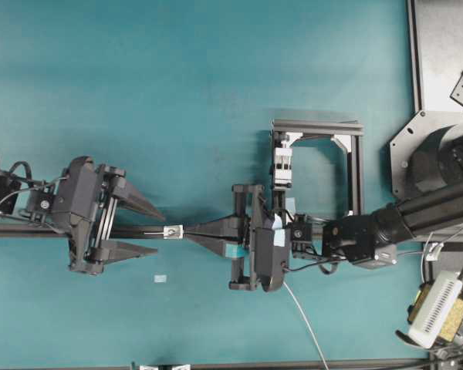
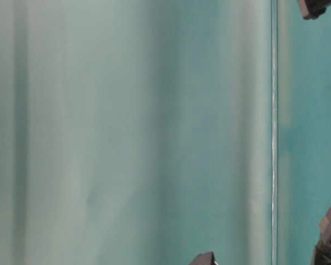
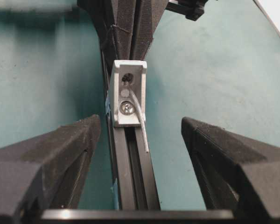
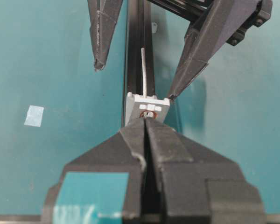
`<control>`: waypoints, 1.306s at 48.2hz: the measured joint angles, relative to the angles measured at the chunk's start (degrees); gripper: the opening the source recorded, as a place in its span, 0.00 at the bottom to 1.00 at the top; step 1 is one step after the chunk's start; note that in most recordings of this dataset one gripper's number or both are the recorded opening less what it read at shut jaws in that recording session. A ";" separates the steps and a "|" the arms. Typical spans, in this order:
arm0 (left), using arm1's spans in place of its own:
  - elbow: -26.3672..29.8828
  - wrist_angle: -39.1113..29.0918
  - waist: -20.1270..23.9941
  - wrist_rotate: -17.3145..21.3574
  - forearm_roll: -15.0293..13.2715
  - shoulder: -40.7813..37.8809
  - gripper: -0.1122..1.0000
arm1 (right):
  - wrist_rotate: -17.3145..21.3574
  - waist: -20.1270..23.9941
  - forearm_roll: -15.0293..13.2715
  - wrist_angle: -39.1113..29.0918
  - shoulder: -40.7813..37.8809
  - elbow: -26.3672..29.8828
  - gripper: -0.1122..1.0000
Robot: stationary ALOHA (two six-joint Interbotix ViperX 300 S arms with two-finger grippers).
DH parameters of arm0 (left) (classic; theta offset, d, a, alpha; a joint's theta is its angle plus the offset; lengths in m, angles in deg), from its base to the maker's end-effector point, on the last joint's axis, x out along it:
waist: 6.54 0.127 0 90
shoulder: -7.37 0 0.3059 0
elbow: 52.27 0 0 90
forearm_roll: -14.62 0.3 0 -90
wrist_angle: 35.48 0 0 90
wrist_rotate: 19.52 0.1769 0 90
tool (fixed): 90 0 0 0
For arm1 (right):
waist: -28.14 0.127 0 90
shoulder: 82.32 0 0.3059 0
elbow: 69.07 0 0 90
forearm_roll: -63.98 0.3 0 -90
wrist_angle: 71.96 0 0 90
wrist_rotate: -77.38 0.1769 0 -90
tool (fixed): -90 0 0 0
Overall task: Insert the wire into the hole on the right side and pull it with the left arm.
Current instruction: 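Move the left gripper right and close it on the protruding wire tip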
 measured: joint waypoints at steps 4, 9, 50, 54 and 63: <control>0.09 0.00 0.00 0.00 0.09 0.00 0.91 | 0.00 -0.09 0.00 0.00 0.00 0.00 0.12; 0.26 0.00 -0.09 0.00 0.09 0.00 0.85 | 0.09 -0.09 0.09 0.00 0.00 0.00 0.12; 0.44 -0.62 -0.18 0.53 0.09 1.05 0.01 | 0.35 -0.09 0.00 -0.18 0.00 0.00 0.12; 0.44 -0.97 -0.18 0.44 0.18 1.05 0.01 | 0.35 -0.09 0.00 -0.18 0.00 0.00 0.12; 0.44 -1.67 -0.09 0.53 0.18 1.05 0.01 | 0.53 -0.09 0.00 -0.79 0.00 0.09 0.12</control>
